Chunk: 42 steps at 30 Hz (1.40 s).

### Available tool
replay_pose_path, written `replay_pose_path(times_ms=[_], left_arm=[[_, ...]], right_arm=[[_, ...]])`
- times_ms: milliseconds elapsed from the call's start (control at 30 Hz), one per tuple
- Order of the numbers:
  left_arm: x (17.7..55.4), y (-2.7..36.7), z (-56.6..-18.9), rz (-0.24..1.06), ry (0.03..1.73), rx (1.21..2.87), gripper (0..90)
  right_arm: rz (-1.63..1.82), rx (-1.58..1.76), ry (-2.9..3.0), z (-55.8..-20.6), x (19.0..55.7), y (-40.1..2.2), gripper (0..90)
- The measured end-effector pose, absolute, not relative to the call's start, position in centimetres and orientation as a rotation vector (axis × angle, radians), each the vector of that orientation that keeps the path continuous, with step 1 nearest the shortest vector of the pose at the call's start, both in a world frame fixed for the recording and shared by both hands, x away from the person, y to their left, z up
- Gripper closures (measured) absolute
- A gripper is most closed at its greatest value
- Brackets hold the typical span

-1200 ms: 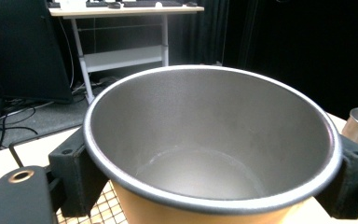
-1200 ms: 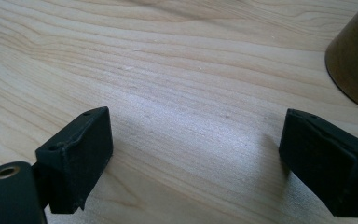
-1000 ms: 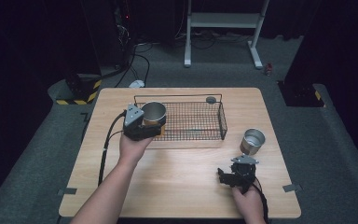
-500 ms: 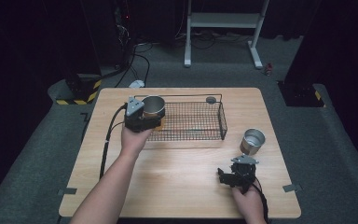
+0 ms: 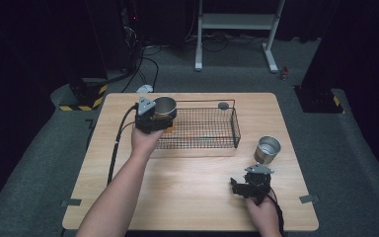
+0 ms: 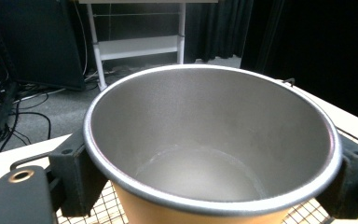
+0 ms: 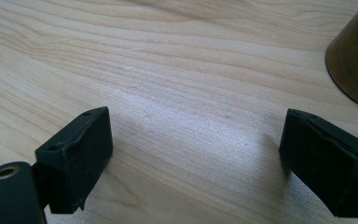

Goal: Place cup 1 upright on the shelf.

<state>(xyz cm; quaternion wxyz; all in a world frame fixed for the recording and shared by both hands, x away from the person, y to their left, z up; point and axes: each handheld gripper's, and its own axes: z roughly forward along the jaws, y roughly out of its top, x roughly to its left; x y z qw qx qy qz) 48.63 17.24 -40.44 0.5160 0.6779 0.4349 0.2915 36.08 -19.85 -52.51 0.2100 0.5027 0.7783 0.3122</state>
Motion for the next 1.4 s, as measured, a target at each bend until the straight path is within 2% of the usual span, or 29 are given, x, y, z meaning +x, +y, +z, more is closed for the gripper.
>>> replay_pose_path(times_ms=[833, 1400], left_arm=[[51.1, 16.4, -43.8, 0.684, 1.123, 1.680, 13.4], [51.8, 15.5, -45.3, 0.641, 1.228, 1.778, 13.4]], right_arm=[[0.868, 1.402, 2.162, -52.5, 36.0, -19.8, 9.6], [0.869, 1.399, 2.164, -52.5, 35.9, -19.8, 9.5]])
